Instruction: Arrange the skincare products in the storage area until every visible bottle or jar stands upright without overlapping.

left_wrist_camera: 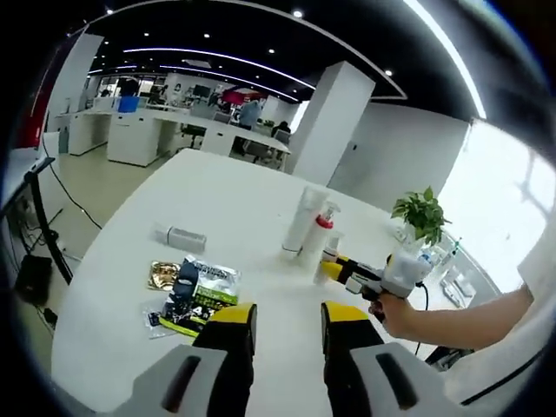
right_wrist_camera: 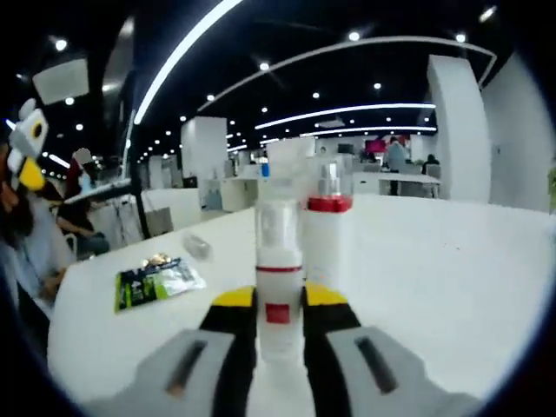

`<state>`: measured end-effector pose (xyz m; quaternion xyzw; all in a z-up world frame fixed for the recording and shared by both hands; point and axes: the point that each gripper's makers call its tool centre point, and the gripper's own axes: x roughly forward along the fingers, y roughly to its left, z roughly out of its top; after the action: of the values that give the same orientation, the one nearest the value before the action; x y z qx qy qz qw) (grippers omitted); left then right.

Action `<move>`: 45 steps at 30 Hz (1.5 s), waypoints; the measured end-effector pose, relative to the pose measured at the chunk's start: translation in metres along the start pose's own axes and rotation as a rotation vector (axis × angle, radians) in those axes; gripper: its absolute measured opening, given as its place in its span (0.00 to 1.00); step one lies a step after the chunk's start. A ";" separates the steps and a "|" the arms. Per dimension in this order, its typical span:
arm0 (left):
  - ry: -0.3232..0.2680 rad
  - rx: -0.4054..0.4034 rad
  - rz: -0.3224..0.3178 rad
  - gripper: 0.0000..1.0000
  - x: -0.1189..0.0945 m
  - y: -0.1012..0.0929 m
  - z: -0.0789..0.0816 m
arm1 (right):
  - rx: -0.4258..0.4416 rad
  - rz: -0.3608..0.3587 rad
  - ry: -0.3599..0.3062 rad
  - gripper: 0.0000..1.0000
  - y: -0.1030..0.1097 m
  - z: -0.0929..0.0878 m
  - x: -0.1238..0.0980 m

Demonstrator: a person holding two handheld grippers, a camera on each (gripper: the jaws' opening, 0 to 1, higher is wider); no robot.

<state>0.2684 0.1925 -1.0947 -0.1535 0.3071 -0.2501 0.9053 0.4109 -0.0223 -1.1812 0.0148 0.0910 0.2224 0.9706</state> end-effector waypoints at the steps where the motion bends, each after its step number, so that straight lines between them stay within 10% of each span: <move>1: 0.001 0.004 0.001 0.30 0.000 0.000 -0.001 | 0.004 -0.004 -0.019 0.17 -0.003 0.001 0.000; 18: 0.029 0.013 -0.006 0.28 0.005 -0.009 -0.011 | -0.050 0.023 0.009 0.17 -0.007 -0.032 -0.005; 31: 0.037 -0.003 0.002 0.27 -0.001 -0.011 -0.019 | -0.085 -0.186 0.082 0.17 -0.020 -0.021 0.012; 45: 0.017 -0.048 0.056 0.27 -0.014 0.005 -0.023 | -0.003 -0.200 0.144 0.27 -0.032 -0.029 0.026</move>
<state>0.2457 0.2019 -1.1077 -0.1643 0.3249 -0.2188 0.9053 0.4421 -0.0401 -1.2159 -0.0116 0.1612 0.1253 0.9789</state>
